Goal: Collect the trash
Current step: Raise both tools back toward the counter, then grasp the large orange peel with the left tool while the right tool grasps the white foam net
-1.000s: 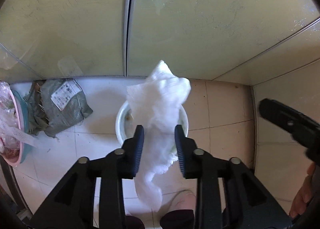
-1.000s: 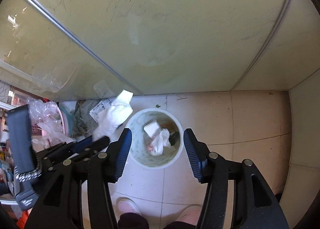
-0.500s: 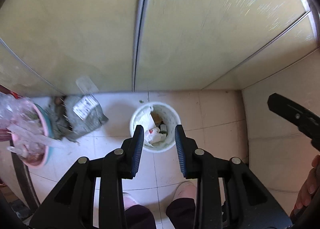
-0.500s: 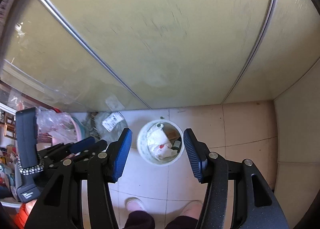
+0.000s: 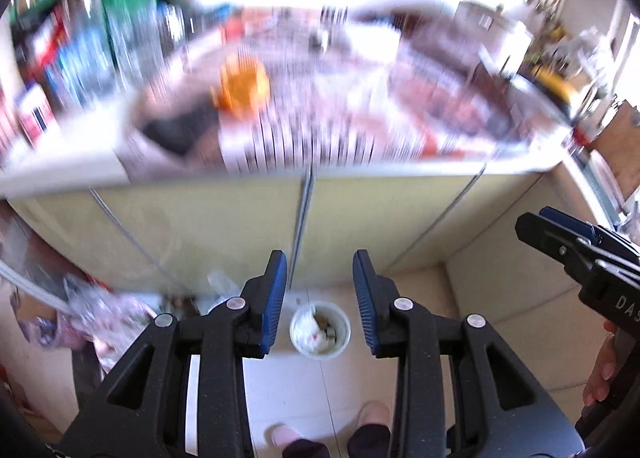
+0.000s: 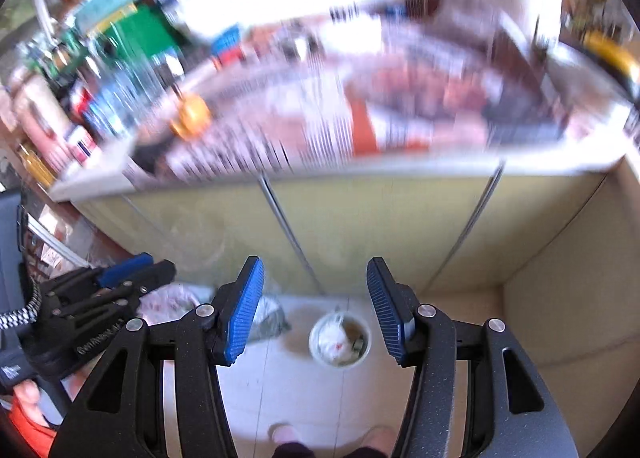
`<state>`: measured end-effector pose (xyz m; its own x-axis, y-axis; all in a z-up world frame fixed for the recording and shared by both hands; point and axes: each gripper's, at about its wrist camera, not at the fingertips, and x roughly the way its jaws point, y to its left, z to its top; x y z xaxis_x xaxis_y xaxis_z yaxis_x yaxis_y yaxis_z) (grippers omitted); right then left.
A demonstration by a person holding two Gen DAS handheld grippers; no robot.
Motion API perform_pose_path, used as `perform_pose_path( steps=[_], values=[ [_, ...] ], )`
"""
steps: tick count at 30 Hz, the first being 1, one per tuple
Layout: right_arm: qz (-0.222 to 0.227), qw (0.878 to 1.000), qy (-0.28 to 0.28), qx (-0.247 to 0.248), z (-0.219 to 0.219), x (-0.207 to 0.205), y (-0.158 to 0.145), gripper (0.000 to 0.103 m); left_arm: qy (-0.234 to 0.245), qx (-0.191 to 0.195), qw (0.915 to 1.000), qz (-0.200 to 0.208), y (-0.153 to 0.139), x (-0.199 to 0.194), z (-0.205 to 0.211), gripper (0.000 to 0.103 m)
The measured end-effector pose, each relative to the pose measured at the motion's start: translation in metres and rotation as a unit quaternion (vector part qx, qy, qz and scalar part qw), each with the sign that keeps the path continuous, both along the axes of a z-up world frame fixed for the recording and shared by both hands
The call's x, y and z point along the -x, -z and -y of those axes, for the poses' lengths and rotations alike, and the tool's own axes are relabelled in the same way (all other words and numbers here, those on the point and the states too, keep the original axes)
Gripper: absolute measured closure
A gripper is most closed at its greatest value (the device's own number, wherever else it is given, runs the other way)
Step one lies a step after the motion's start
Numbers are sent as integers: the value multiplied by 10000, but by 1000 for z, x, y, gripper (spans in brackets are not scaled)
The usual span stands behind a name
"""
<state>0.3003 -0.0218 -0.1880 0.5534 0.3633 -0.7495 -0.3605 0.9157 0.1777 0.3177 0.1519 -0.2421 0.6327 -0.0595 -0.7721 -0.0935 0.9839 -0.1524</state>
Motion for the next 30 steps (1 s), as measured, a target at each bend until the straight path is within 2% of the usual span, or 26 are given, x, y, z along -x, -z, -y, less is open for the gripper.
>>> perform_pose_path(
  steps=[5,7,10,12,13,15,21,26,30],
  values=[
    [590,9980,202,-54,-9,25,-66,52,12,-96,9980,630,-81,22,-14,59],
    [792,9963,307,-96,-7,35,-87,50,2,-91,9969,775,-95,26,-23,55],
    [1028,9935,453,-159,-9,43,-110,40,18,-155,9957,915,-119,34,-36,52],
    [1140,9918,551,-194,-7,46,-121,30,-15,-258,9953,937,-127,32,-40,46],
    [1177,9911,591,-199,-7,46,-124,29,-39,-301,9950,949,-130,32,-43,40],
    [1227,9900,661,-195,-4,45,-131,24,-69,-309,9947,981,-135,30,-48,38],
    [1293,9883,783,-207,4,27,-137,24,-57,-362,9964,761,-126,5,-56,38],
    [1320,9883,723,-250,12,-7,-129,23,-257,-446,9979,400,-92,-38,-62,38],
    [1162,9914,536,-284,16,-52,-116,24,-558,-191,9982,-91,-56,-87,-69,38]
  ],
)
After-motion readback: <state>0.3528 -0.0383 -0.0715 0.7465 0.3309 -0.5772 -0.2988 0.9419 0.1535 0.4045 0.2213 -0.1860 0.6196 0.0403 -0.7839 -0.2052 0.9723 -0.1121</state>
